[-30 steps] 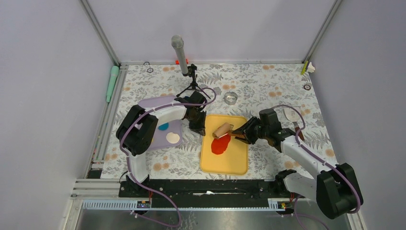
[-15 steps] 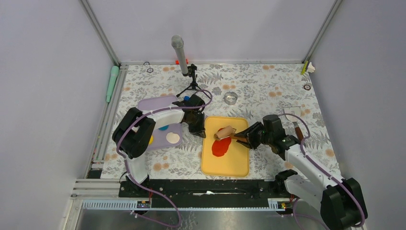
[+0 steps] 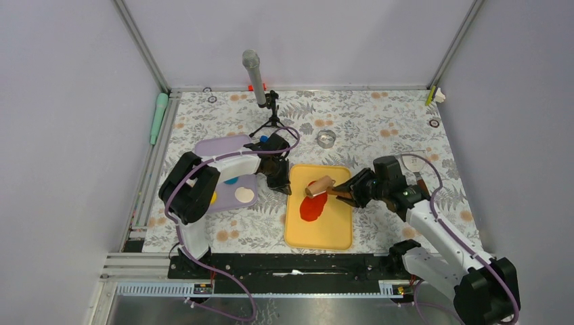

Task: Roll out the dumpling wrappers from the dough
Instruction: Flatten out the dough on the work surface.

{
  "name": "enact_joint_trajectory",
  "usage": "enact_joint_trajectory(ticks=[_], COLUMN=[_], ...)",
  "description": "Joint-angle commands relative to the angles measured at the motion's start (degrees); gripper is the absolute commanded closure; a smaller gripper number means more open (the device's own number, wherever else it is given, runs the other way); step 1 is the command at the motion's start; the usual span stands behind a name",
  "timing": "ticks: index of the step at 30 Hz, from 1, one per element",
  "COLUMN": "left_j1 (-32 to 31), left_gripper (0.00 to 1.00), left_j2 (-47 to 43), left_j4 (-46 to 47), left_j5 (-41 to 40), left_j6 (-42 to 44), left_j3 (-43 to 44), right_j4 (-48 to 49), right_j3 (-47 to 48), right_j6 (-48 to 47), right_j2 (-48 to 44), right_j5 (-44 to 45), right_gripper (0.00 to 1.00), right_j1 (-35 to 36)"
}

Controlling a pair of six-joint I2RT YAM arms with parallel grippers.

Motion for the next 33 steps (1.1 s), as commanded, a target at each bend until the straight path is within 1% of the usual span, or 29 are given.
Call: enact_joint_trajectory(ticks=[1, 3, 5, 10, 13, 17, 26, 29, 33], left_j1=[-0.4, -0.4, -0.2, 0.8, 1.2, 1.3, 1.4, 1.4, 1.5], left_gripper=[1.0, 1.0, 1.0, 1.0, 1.0, 1.0, 1.0, 1.0, 1.0], left_j2=[0.0, -0.1, -0.1, 1.2, 2.2, 2.1, 1.0, 1.2, 0.8], left_j4=[2.3, 2.3, 2.6, 4.7, 4.7, 4.2, 4.6, 4.8, 4.9], left_j5=[0.3, 0.0, -0.2, 1.1, 2.1, 3.0, 3.1, 3.3, 3.2], left_j6=[-0.5, -0.8, -1.5, -3.4, -3.0, -1.7, -1.4, -1.4, -1.3], left_j3=[0.1, 0.1, 0.1, 1.1, 2.7, 3.0, 0.9, 0.9, 0.6], right_j4=[0.2, -2.2, -3.0, -1.2, -0.3, -1.4, -0.2, 1.2, 0.4], right_j3=[12.3, 16.6, 19.0, 21.1, 20.6, 20.3, 16.7, 14.6, 12.8], right_j6=[-9.1, -12.4, -14.6, -15.8, -16.4, -19.6, -20.2, -18.9, -19.4], right_j2=[2.6, 4.5, 5.6, 9.2, 11.5, 13.7, 16.0, 16.3, 15.2], right_j5=[1.2, 3.1, 5.1, 9.9, 12.9, 18.2, 21.4, 20.6, 20.6], right_gripper=[1.0, 1.0, 1.0, 1.0, 1.0, 1.0, 1.0, 1.0, 1.0], right_j1=[-0.3, -0.3, -0.3, -0.3, -0.3, -0.3, -0.3, -0.3, -0.3])
